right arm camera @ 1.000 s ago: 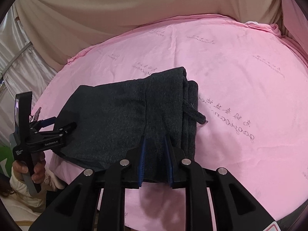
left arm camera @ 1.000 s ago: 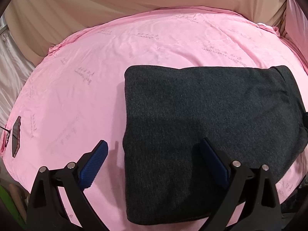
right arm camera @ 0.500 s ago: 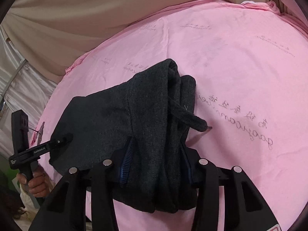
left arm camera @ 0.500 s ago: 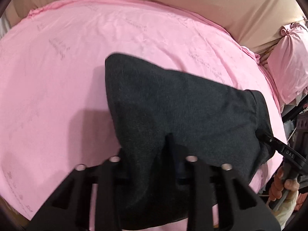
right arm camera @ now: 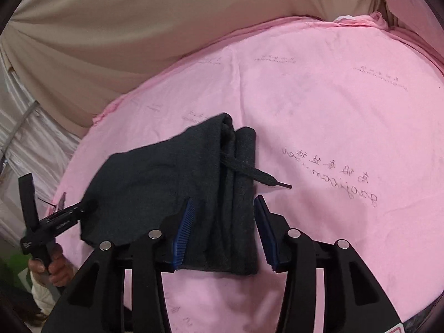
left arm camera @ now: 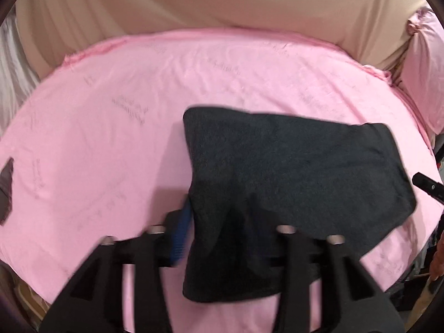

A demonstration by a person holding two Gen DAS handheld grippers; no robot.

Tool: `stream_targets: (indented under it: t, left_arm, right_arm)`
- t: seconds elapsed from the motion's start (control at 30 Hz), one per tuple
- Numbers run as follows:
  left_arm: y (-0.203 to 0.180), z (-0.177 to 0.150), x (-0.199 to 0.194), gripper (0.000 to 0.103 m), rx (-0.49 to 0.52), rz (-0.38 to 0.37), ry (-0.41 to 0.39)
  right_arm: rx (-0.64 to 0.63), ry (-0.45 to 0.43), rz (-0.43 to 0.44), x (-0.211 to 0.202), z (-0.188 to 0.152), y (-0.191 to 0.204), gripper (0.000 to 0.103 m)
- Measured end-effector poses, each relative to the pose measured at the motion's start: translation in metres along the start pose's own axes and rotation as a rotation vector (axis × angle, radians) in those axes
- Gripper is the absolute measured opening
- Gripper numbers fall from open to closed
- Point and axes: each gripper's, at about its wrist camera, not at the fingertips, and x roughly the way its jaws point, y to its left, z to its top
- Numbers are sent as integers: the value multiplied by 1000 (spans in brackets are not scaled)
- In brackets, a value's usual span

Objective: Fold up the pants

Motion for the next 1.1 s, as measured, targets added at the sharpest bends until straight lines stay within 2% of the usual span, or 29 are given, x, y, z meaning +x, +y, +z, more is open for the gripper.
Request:
stream_targets:
  t: [0.03, 0.07, 0.17, 0.23, 0.27, 0.43, 0.57, 0.63, 0.67, 0.7, 0.73, 0.77, 0.8, 0.87, 0.93, 1.0, 1.1]
  left_arm:
    - [-7, 1, -14, 88, 14, -25, -46]
    - [-14, 0, -25, 93, 35, -52, -83]
    - [-43, 1, -44, 96, 143, -142, -145]
    - [-64, -1, -46, 98, 207, -205, -157]
    - [-75, -3, -43, 98, 242, -225, -149]
    - [-115, -9, -26, 98, 347, -292, -110]
    - [-131, -6, -15, 98, 359, -376, -97]
    - [-132, 4, -10, 97, 343, -378, -111]
    - [-132, 11, -8, 92, 337, -373, -114]
    - [-131, 18, -5, 58, 326, -363, -117]
    - [-128, 29, 1, 30, 304, -337, -100]
    - [-120, 38, 4, 22, 274, -328, -82]
    - [-110, 49, 8, 9, 233, -329, -68]
    - [-84, 72, 11, 9, 142, -318, -52]
    - [-62, 88, 9, 9, 105, -331, -44]
    - [-55, 98, 2, 9, 121, -333, -56]
    - [-62, 109, -7, 9, 176, -323, -67]
  right_arm:
    - [-13, 17, 19, -1, 1, 5, 45]
    - [-21, 46, 39, 0, 0, 10, 45]
    - [-22, 145, 84, 18, -4, 12, 45]
    - [-29, 169, 46, 30, -6, 12, 28]
    - [-39, 167, 24, 31, -3, 13, 10]
    - [-72, 70, 133, -1, 28, 40, 7]
    - [-123, 69, 224, 1, 62, 68, 7]
    - [-145, 84, 277, 10, 75, 84, 7]
    - [-153, 91, 305, 14, 79, 91, 7]
    - [-166, 95, 325, 18, 84, 97, 8]
    - [-173, 86, 324, 17, 90, 103, 9]
    - [-166, 67, 313, 18, 95, 103, 14]
    - [-159, 48, 307, 15, 95, 101, 14]
    - [-157, 0, 259, 4, 92, 93, 15]
    - [-187, -3, 219, -4, 78, 84, 15]
    - [-244, 44, 193, 1, 60, 86, 15]
    - [-316, 175, 172, 40, 35, 97, 15]
